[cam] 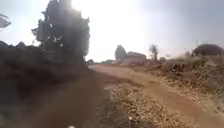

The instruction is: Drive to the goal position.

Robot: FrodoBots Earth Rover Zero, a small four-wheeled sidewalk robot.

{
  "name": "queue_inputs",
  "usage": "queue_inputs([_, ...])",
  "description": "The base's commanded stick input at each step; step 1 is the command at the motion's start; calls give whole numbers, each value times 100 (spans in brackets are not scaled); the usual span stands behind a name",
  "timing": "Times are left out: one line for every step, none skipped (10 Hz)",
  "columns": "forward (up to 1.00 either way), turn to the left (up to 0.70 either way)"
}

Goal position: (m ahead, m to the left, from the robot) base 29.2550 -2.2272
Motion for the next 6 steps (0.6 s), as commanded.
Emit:
queue_inputs([70,0])
queue_inputs([70,0])
queue_inputs([70,0])
queue_inputs([70,0])
queue_inputs([70,0])
queue_inputs([70,0])
